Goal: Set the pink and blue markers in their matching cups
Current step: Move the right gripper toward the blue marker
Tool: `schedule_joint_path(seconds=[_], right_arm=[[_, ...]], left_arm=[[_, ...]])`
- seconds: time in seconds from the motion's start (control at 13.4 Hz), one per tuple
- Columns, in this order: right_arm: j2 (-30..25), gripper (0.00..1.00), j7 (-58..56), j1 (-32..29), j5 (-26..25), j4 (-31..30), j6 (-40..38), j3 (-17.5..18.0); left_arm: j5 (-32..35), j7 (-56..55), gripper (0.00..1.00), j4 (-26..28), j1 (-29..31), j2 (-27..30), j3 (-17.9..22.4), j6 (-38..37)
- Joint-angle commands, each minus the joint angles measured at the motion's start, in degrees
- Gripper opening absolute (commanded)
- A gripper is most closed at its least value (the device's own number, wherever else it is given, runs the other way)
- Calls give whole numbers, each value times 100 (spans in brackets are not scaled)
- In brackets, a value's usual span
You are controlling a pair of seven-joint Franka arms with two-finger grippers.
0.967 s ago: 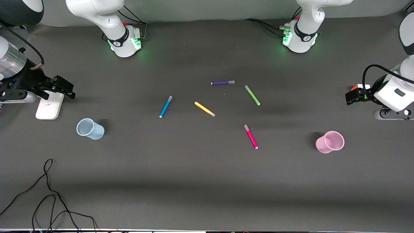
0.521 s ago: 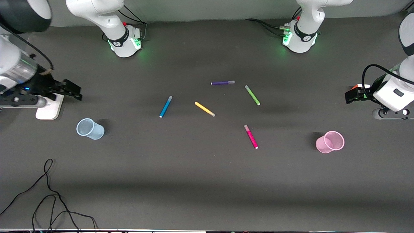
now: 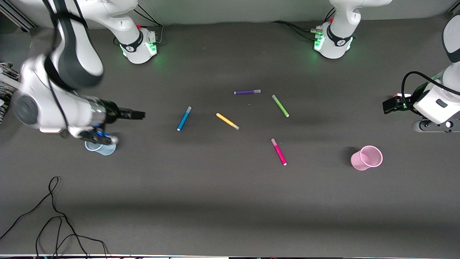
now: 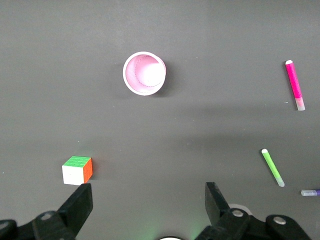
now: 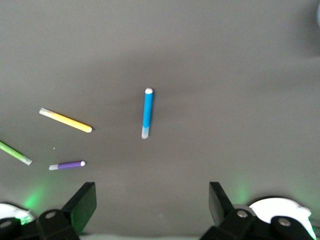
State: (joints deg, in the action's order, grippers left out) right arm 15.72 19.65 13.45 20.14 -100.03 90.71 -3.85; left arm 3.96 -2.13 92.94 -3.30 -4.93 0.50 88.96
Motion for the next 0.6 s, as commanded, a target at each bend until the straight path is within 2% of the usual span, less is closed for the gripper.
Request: schedule_joint_path(seconds=[0.0,0.3,0.52], right_arm=[[878,100,345,-18,691,212,-142,68],[1582,100,864,333,763,72,51,147],[1820,100,856,360,763,-331,700,165]], left_arm=[[43,-33,100,-135,5,-227,-41,-124],[17,-51,100,-127,-73,-412,-111,-107],[-36,-645,100,-83,-529,-754,-120,-19]])
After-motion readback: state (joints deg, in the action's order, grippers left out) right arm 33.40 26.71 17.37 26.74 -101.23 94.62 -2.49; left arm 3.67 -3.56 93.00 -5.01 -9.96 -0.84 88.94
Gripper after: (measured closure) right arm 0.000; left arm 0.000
